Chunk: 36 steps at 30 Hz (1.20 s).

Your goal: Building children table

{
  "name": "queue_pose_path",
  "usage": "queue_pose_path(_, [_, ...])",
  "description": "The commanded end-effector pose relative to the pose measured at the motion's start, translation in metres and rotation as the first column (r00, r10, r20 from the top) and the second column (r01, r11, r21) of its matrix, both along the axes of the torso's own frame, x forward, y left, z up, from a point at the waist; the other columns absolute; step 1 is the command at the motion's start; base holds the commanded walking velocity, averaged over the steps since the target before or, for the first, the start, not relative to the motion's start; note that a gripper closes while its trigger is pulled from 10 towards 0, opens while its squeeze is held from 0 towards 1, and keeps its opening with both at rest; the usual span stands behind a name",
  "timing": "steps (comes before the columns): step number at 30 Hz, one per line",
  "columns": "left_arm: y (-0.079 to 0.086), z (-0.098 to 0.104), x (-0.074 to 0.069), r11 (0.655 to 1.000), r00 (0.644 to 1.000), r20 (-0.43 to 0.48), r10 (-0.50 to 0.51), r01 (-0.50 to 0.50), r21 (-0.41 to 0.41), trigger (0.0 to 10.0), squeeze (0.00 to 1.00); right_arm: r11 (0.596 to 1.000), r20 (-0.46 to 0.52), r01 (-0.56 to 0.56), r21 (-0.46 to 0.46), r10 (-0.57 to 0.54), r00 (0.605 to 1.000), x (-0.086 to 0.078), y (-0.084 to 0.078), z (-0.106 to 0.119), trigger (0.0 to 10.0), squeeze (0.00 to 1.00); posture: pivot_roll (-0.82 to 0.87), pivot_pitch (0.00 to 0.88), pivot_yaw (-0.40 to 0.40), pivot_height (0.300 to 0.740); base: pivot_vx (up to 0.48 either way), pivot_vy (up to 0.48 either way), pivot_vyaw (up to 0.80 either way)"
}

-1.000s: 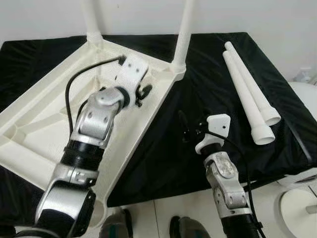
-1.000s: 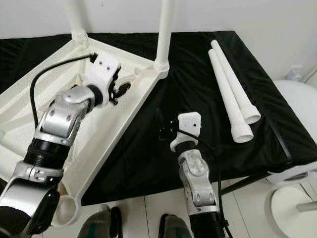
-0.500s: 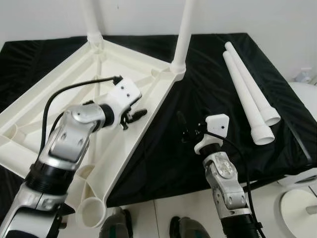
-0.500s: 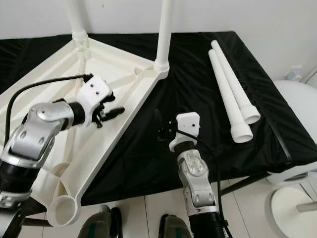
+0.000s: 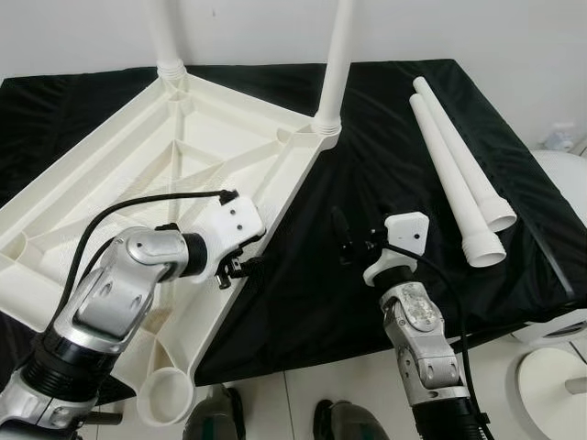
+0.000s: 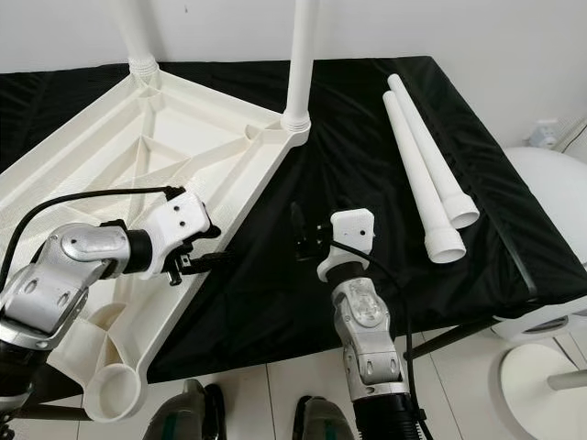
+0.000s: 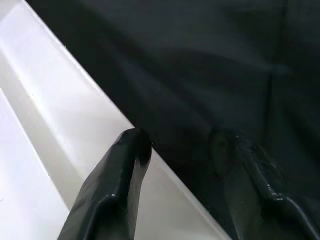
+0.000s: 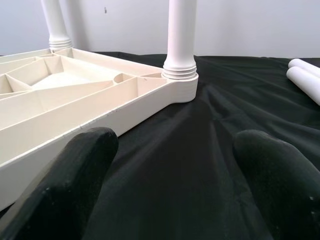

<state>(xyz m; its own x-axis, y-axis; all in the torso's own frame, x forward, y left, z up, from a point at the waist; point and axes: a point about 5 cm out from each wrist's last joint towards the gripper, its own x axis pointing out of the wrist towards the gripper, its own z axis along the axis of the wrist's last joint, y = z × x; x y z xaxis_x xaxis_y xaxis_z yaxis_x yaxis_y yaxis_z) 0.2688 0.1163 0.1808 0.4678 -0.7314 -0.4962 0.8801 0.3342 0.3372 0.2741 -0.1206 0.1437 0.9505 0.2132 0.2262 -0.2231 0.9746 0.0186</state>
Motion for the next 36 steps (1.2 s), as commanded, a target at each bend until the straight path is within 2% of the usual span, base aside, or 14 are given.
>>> queue_pose_path(1, [-0.002,-0.004,-0.005,1.0,0.999,-0.038,-0.026,0.027,0.002,10.0,0.0,1.0,-0.014,0.011,0.001,-0.011,1.0,0.0,-0.003,-0.002,10.0,0.0,-0.02,0.106,0.001,0.74,0.0,0.0,0.0])
queue_pose_path(18, [0.001,-0.006,-0.003,0.999,0.998,-0.042,0.051,-0.051,0.008,10.0,0.0,1.0,-0.015,0.012,0.0,-0.012,1.0,0.0,-0.003,-0.002,10.0,0.0,-0.02,0.111,0.001,0.74,0.0,0.0,0.0])
queue_pose_path(21, [0.003,-0.004,0.003,0.995,0.994,-0.031,0.104,-0.104,0.0,10.0,0.0,1.0,-0.014,0.011,0.0,-0.011,1.0,0.0,-0.002,-0.001,10.0,0.0,-0.02,0.109,0.001,0.74,0.0,0.0,0.0])
queue_pose_path(23, [0.006,0.0,0.011,0.983,0.984,-0.022,0.179,-0.18,-0.022,10.0,0.0,1.0,-0.013,0.011,0.0,-0.011,1.0,0.0,-0.002,-0.001,10.0,0.0,-0.02,0.108,0.003,0.74,0.0,0.0,0.0])
queue_pose_path(27, [0.007,0.001,0.013,0.977,0.977,-0.016,0.211,-0.211,-0.032,10.0,0.0,1.0,-0.013,0.012,0.0,-0.012,1.0,0.0,-0.002,-0.001,10.0,0.0,-0.02,0.108,0.002,0.74,0.0,0.0,0.0])
queue_pose_path(31, [0.012,-0.003,0.017,0.963,0.963,-0.009,0.268,-0.268,0.005,10.0,0.0,1.0,-0.014,0.01,0.003,-0.01,1.0,0.0,-0.002,-0.001,10.0,0.0,-0.02,0.108,0.001,0.74,0.0,0.0,0.0])
queue_pose_path(36, [0.011,-0.006,0.015,0.962,0.962,-0.017,0.271,-0.271,0.022,10.0,0.0,1.0,-0.014,0.005,0.001,-0.005,1.0,0.0,-0.001,-0.001,10.0,0.0,-0.02,0.106,-0.001,0.74,0.0,0.0,0.0])
